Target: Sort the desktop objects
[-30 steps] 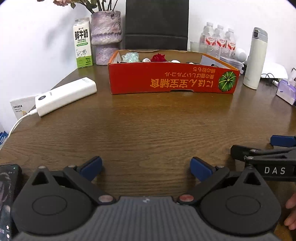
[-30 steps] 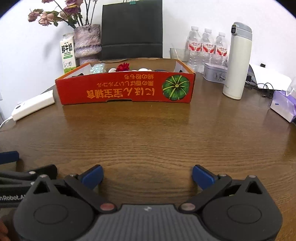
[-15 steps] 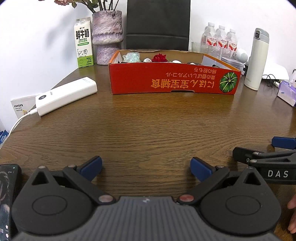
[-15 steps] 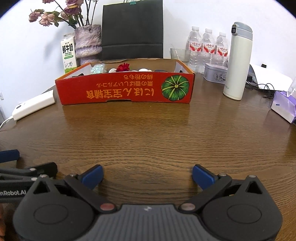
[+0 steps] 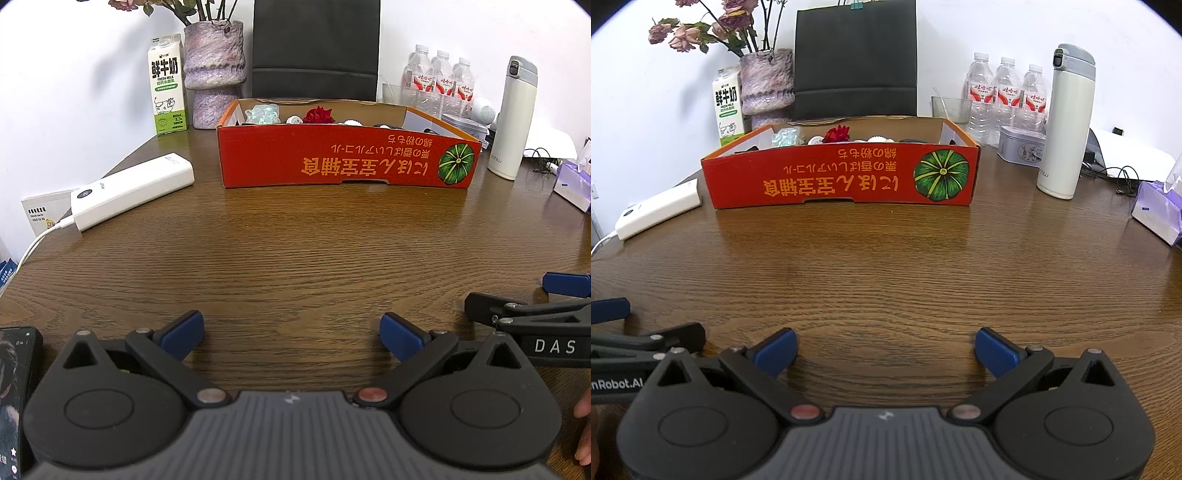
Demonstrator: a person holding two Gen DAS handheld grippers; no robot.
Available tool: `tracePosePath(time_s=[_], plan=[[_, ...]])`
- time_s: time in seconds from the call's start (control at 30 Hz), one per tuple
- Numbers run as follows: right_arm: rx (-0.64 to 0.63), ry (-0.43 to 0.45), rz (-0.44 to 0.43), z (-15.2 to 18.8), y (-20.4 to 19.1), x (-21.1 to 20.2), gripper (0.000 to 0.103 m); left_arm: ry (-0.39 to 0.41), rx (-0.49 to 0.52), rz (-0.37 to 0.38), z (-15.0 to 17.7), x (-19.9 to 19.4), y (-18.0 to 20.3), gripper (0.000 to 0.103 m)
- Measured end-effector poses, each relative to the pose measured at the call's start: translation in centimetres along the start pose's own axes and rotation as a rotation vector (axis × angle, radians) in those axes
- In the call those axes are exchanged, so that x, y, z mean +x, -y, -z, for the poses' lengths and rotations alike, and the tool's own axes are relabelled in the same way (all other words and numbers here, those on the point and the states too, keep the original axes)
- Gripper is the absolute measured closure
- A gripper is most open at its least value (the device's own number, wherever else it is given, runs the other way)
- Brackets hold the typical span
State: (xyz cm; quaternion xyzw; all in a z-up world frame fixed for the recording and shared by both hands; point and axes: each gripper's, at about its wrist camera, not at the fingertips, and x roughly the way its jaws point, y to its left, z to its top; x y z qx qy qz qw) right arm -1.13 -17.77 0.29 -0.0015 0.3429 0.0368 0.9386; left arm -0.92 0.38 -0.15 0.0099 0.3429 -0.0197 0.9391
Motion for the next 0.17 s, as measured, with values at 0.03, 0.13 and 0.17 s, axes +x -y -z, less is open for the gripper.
tracePosePath(time_s=[0.03,0.13,0.17], plan=[[0.0,0.0,0.0,0.0,0.01,0.0,0.0,0.0,0.0,0.0,0.0,0.0,0.0,0.0],[0.0,0.0,0.0,0.0,0.01,0.02,0.0,0.0,0.0,0.0,0.0,-0.01,0.0,0.0],[0.0,0.0,0.0,-0.01,0.01,0.02,0.0,0.0,0.0,0.0,0.0,-0.01,0.0,0.0]])
